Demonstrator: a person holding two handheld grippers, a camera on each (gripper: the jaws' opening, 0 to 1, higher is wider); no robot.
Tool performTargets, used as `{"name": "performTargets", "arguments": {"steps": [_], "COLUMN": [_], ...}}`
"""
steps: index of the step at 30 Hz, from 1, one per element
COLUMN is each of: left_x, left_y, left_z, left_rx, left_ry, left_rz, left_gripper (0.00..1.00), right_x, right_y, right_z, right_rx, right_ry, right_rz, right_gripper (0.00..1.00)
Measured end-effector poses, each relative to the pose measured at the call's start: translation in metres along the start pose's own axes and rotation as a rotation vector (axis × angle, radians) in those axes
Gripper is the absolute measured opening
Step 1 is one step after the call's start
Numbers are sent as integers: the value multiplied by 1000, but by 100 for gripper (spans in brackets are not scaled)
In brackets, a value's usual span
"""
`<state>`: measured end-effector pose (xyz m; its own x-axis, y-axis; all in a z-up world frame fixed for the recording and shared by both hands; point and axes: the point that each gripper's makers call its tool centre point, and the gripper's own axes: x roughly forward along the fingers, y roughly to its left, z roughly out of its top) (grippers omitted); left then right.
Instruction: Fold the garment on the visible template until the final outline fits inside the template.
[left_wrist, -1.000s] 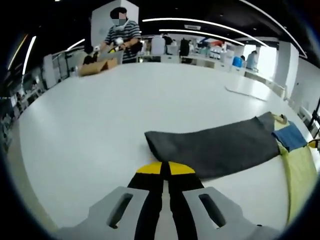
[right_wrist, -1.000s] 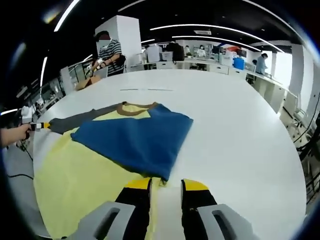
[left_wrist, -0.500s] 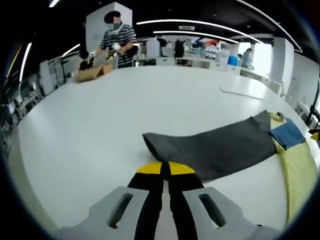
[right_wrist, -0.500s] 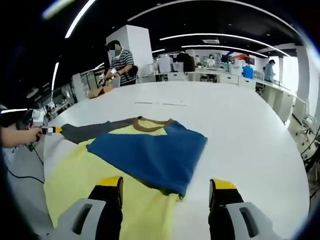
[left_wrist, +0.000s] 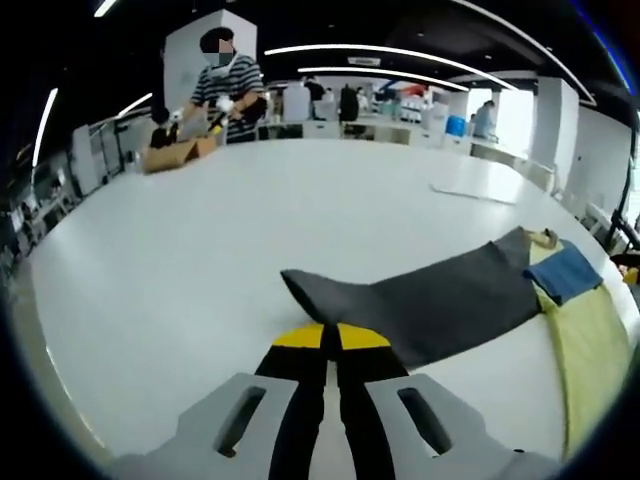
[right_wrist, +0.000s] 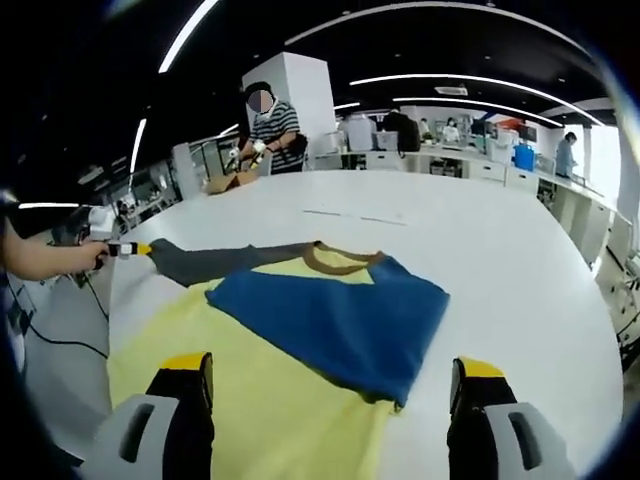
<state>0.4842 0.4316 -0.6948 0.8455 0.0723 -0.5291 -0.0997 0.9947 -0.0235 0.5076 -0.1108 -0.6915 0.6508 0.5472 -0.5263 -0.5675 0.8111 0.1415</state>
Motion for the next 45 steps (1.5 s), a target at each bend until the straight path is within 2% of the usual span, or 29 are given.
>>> {"name": "performTargets", "arguments": {"steps": [8, 12, 17, 24, 29, 32, 45], "left_x": [-1, -1, -4, -4, -5, -5, -3], "left_y": [-12, -18, -27, -49, -67, -77, -117], "left_z": [9, 14, 22, 30, 37, 42, 59], "left_rx": [9, 48, 61, 70, 117, 78, 89], "left_ry": [-10, -2, -9, -17, -18, -28, -50], "left_rz": [-28, -38, -61, -108, -145, -179, -259], "left_gripper": [0, 0, 0, 0, 0, 0, 0], "right_x": [-9, -15, -21, -30, -35, -38, -44], "right_y": [13, 20, 28, 42, 49, 52, 65], "right_z": [2, 2, 7, 7, 7, 8, 9], "right_rx": [-30, -42, -56, -77, -70, -69, -83], "right_ry": [-1, 0, -19, -33, -45, -54, -73], "right_rz": [37, 55, 81, 115, 127, 133, 146], "right_gripper": [99, 99, 99, 99, 99, 99, 99]}}
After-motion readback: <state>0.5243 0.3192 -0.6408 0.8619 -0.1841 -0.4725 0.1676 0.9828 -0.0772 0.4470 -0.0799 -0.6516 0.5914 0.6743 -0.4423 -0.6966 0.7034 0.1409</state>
